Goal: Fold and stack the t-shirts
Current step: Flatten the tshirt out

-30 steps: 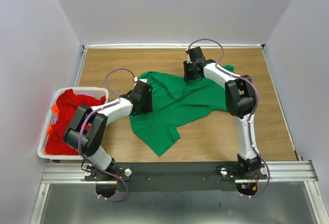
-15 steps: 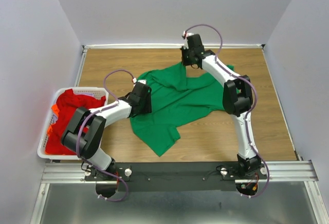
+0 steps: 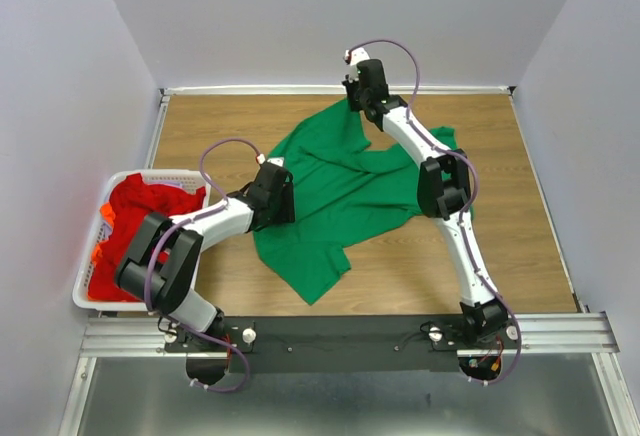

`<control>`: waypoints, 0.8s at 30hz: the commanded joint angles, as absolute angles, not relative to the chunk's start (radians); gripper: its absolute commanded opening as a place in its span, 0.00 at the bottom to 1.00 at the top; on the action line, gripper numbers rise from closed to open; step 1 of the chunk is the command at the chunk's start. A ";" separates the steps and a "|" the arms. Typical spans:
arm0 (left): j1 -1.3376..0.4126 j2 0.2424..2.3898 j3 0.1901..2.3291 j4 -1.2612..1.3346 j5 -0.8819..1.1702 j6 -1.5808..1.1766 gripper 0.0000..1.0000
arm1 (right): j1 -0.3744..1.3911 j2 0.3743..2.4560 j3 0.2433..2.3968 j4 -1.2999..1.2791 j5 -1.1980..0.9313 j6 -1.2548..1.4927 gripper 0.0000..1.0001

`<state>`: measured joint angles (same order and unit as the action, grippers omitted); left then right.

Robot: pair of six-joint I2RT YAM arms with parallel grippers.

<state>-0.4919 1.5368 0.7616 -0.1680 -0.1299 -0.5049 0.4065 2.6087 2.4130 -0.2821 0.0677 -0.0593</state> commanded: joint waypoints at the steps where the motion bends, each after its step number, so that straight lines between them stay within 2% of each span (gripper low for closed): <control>1: -0.494 1.551 0.704 -0.322 -0.048 -0.526 0.65 | 0.411 2.628 2.414 -0.091 0.045 -0.112 0.01; 11: -0.495 1.490 0.678 -0.367 -0.025 -0.537 0.65 | 0.459 2.687 2.436 0.190 -0.116 -0.135 0.01; 13: -0.494 1.476 0.673 -0.371 -0.022 -0.543 0.65 | 0.475 2.710 2.439 0.221 -0.114 -0.155 0.05; 14: -0.494 1.471 0.669 -0.374 -0.017 -0.546 0.65 | 0.489 2.718 2.442 0.242 -0.107 -0.164 0.09; 15: -0.495 1.467 0.667 -0.376 -0.015 -0.549 0.65 | 0.498 2.723 2.445 0.248 -0.100 -0.172 0.20; 17: -0.494 1.456 0.666 -0.385 -0.014 -0.557 0.64 | 0.506 2.718 2.444 0.258 -0.077 -0.169 0.34; 18: -0.495 1.451 0.666 -0.388 -0.011 -0.558 0.65 | 0.506 2.711 2.438 0.255 -0.071 -0.160 0.47; 21: -0.495 1.424 0.686 -0.406 -0.024 -0.569 0.65 | 0.506 2.618 2.361 0.252 -0.026 -0.147 0.63; 24: -0.495 1.378 0.748 -0.422 -0.078 -0.584 0.67 | 0.502 2.464 2.202 0.233 0.079 -0.132 0.71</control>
